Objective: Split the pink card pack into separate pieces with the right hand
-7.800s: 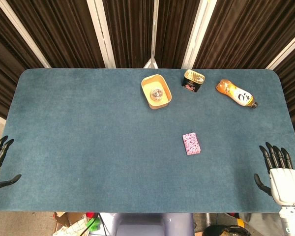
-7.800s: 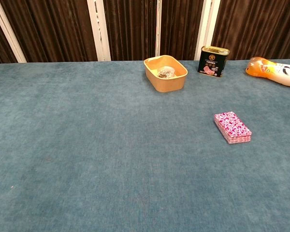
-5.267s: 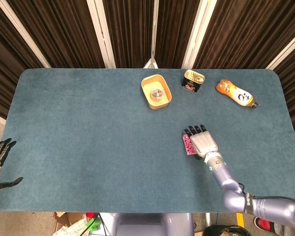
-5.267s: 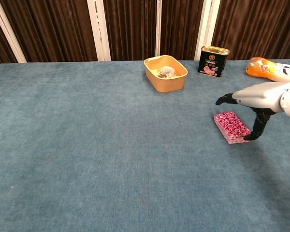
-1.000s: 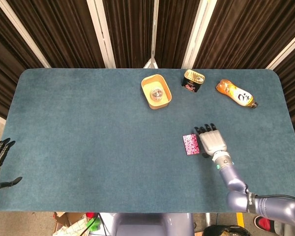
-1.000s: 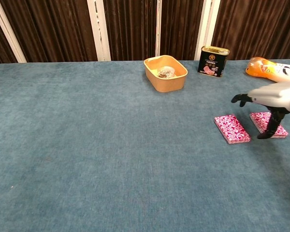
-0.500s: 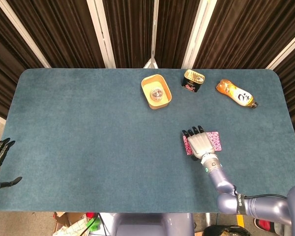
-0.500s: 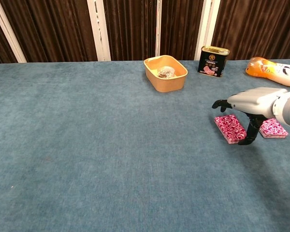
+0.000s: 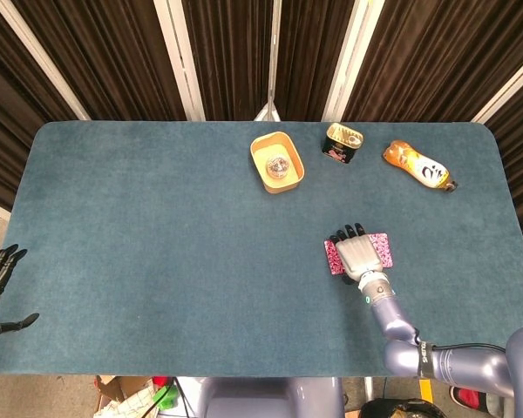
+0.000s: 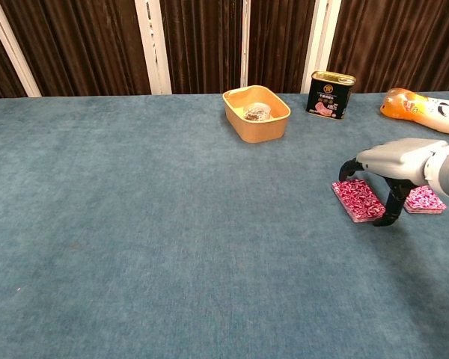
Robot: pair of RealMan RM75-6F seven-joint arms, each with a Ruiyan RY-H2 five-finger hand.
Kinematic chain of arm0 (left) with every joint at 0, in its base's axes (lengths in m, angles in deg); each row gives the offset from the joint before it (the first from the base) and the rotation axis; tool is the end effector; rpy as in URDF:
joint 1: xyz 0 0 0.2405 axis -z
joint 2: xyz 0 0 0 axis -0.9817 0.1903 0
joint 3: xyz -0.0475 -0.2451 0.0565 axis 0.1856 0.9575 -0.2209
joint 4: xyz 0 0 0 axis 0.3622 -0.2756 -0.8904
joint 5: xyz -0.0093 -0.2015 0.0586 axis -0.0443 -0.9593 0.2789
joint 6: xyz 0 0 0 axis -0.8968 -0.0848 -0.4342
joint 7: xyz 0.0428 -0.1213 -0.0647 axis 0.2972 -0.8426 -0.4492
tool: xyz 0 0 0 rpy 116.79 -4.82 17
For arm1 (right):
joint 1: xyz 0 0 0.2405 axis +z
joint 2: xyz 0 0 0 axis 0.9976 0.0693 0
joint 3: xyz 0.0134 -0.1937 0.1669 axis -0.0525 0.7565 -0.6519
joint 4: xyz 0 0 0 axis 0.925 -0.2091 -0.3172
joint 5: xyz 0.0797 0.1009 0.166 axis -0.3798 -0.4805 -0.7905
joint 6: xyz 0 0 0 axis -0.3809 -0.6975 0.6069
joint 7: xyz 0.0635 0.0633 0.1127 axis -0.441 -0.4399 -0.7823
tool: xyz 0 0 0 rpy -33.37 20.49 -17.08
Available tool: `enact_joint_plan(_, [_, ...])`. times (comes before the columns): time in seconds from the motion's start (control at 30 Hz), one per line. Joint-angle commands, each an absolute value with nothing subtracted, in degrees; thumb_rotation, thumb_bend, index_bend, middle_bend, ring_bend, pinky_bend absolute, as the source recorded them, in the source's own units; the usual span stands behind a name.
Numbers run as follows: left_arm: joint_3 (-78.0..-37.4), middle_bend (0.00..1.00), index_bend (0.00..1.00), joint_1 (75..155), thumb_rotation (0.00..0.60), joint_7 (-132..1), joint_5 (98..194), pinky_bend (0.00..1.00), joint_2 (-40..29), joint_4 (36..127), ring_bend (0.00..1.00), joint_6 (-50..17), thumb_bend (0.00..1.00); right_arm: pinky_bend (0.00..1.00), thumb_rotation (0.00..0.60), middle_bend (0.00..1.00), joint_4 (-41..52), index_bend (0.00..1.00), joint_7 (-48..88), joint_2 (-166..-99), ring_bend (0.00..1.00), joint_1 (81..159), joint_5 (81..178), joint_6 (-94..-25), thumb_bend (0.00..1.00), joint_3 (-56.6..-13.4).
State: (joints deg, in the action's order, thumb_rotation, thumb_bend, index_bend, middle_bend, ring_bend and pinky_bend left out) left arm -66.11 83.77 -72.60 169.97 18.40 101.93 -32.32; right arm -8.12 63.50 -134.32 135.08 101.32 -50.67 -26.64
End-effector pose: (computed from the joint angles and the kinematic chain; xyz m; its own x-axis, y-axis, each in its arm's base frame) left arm -0.3278 0.1682 0.1715 0.3621 0.1313 0.9228 0.9289 0.0314 -0.3689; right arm -0.1943 -0.3416 -0.0141 0.6565 -0.4256 0.6228 -0.7457 -0.2416 0.6209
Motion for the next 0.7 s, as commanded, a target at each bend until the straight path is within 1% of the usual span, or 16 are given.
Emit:
enact_joint_plan(0.03, [-66.1,0.0,0.0,83.8,0.6,-72.6,170.0,0.0,18.4,101.9,0.0,-32.4,0.0,0.0,0.6,0.17,-7.8,0.2,63.4,-134.6,0.0,135.1,101.1,-50.5,0.24,-26.7])
enact_joint_plan(0.7, [-66.1,0.0,0.0,83.8,0.6,-72.7,170.0,0.0,18.4,101.8,0.0,-32.4,0.0,0.0,0.6,0.17,-6.7,0.2,62.7,-135.1,0.0,135.0,101.2,-50.4,0.24,-27.1])
